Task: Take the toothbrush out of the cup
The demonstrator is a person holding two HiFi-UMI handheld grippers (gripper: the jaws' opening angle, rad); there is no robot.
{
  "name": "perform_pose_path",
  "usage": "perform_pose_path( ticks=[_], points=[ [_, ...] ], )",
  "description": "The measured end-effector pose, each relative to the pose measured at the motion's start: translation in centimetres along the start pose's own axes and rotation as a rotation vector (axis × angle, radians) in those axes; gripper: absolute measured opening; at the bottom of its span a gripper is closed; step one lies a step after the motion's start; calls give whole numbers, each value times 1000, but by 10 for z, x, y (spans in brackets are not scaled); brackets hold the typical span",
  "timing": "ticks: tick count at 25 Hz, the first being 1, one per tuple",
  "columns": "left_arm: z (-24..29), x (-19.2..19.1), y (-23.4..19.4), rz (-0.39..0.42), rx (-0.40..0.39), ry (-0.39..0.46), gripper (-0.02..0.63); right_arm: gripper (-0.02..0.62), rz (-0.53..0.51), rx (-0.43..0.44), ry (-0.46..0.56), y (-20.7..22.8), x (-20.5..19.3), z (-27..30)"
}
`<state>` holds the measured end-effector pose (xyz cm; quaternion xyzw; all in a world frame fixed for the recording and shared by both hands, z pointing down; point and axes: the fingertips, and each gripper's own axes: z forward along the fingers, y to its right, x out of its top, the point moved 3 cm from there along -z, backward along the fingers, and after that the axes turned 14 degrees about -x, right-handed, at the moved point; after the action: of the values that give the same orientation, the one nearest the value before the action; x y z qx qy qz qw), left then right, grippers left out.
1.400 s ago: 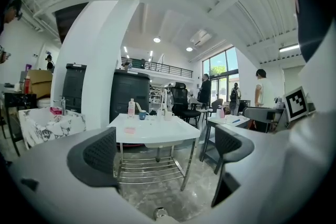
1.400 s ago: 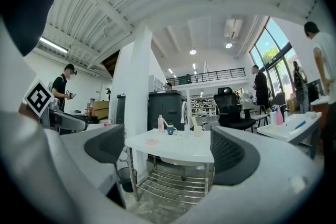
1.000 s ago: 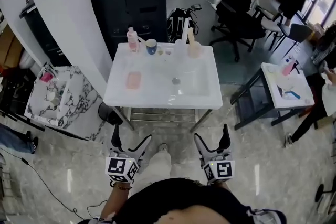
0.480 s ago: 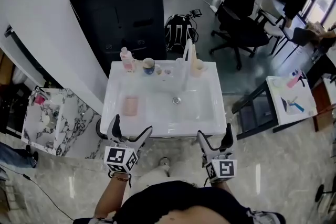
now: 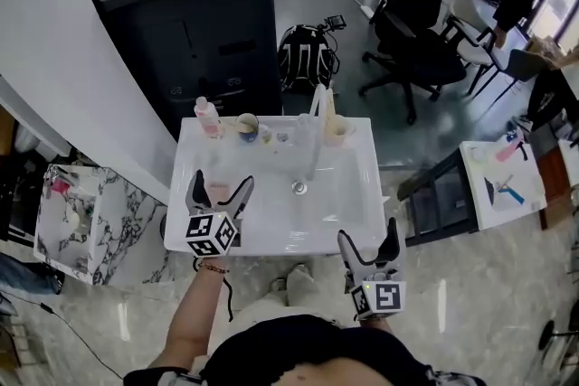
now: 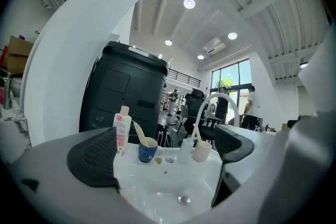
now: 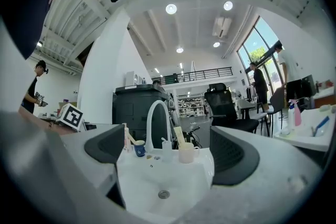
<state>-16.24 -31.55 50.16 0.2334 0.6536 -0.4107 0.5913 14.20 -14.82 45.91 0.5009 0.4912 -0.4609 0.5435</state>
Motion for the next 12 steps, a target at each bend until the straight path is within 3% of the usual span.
perform_pose_path(
  ticks=[5,12],
  points=[
    [58,-14,-29,15,55,-43,555,499,9,-8,-4,16,1,24],
    [113,-30,-75,-55,140,-52,555,498,23,-47,-21,36,0,48]
  ],
)
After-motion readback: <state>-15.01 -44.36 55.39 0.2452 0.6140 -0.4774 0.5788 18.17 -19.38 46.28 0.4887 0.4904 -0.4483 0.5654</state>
